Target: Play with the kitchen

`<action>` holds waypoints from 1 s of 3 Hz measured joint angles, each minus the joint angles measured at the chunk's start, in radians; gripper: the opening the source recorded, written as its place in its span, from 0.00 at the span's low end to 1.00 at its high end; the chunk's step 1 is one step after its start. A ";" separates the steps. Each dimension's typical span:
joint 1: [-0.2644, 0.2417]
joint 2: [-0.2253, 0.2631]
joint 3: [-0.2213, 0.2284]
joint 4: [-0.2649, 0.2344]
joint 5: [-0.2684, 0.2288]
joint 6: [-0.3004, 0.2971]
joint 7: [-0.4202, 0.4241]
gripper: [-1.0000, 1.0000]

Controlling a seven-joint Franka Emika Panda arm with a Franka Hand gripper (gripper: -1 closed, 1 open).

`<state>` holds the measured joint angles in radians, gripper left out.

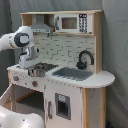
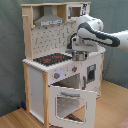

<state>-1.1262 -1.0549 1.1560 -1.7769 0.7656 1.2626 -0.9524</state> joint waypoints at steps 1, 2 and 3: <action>0.059 0.000 -0.039 -0.082 -0.005 0.064 -0.010 0.00; 0.107 0.000 -0.082 -0.144 -0.006 0.132 -0.014 0.00; 0.101 0.002 -0.106 -0.156 -0.003 0.232 -0.014 0.00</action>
<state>-1.0250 -1.0529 1.0496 -1.9326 0.7622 1.4946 -0.9661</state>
